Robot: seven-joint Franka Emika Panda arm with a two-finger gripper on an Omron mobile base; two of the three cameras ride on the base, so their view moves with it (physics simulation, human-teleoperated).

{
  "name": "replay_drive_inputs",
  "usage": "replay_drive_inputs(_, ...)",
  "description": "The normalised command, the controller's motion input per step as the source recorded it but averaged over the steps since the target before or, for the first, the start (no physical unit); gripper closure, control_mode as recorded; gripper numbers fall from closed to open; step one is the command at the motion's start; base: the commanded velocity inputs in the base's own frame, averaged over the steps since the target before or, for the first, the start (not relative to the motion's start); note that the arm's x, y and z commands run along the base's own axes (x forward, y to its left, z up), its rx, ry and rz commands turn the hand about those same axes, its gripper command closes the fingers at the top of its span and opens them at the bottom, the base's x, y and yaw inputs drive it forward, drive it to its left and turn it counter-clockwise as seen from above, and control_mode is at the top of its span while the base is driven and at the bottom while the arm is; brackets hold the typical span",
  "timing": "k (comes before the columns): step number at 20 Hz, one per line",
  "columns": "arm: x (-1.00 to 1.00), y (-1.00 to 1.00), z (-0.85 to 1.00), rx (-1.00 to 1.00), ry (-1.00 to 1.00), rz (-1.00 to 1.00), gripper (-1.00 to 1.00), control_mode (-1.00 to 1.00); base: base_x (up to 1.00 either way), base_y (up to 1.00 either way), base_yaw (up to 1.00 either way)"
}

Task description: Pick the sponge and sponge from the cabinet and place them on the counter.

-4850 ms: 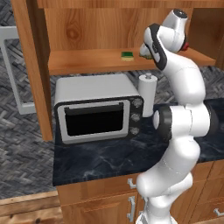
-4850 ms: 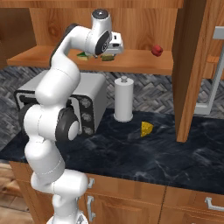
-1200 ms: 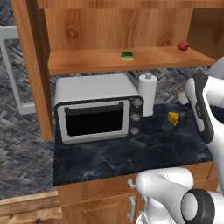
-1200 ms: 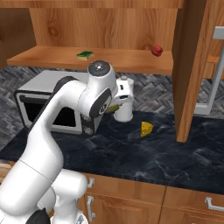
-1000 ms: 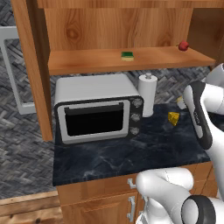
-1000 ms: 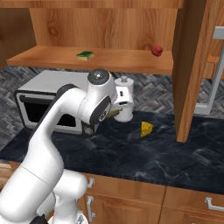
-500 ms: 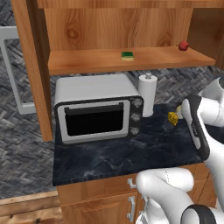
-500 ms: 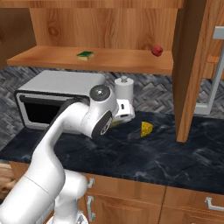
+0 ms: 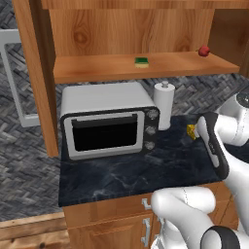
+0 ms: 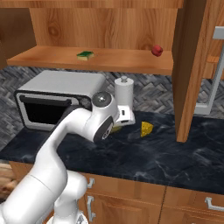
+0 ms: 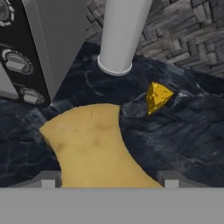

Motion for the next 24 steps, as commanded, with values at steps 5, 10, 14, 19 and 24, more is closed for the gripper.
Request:
replay_drive_inputs(5,0.05,0.00,-0.40,0.00,0.00,0.00,1.00,-1.00,0.00,0.00,0.00)
replay_drive_inputs(10,0.00,0.00,-0.45,0.00,0.00,0.00,1.00,-1.00,0.00,0.00,0.00)
replay_drive_inputs(14,0.10,-0.03,-0.20,0.01,0.05,0.00,1.00,-1.00,0.00,0.00,0.00)
replay_drive_inputs(19,0.23,-0.01,-0.25,0.01,0.10,0.00,1.00,-1.00,0.00,0.00,0.00)
replay_drive_inputs(24,0.22,-0.03,-0.30,0.01,0.07,0.00,1.00,-1.00,0.00,0.00,0.00)
